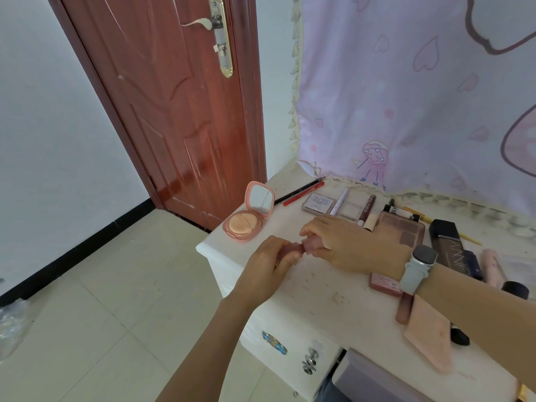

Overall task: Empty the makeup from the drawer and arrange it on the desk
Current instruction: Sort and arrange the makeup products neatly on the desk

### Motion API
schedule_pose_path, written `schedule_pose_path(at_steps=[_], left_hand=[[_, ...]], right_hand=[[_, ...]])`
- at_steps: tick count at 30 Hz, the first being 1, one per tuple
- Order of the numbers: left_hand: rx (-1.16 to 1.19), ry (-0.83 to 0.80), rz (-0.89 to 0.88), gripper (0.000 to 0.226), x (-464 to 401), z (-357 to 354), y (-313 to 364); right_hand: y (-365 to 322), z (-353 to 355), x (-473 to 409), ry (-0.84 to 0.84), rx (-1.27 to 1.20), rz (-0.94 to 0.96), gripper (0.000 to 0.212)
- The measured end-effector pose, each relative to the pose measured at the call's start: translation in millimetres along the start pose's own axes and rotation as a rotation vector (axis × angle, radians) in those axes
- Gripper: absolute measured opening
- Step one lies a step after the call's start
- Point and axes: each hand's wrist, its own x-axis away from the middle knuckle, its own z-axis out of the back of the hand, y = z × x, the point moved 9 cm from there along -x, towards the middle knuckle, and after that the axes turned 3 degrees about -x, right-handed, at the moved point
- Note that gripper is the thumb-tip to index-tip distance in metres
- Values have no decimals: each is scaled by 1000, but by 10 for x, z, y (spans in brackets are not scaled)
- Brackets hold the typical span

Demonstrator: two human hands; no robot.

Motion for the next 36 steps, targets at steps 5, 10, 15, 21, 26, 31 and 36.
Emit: schedule_pose_path(at_steps=[5,10,15,21,26,31,36], left_hand=[[-123,-52,-15,29,-2,11,27],[-122,-14,-4,26,-31,94,14],[-65,-15,45,28,-51,126,-34],[-26,-15,93,26,-48,121,-52],[-78,13,97,25,-36,144,-66],[-107,143,104,18,71,329,-219],[61,348,223,17,139,480,-331]], right_hand=[[-28,0,-21,91,273,104,32],[-141,125,17,252,362,204,25],[-206,141,23,295,386,260,30],[-177,141,-24,314,404,248,32],[-89,110,-96,237,338,162,27],[268,226,-147,130,206,6,24],[368,284,-180,332,-194,-124,9]])
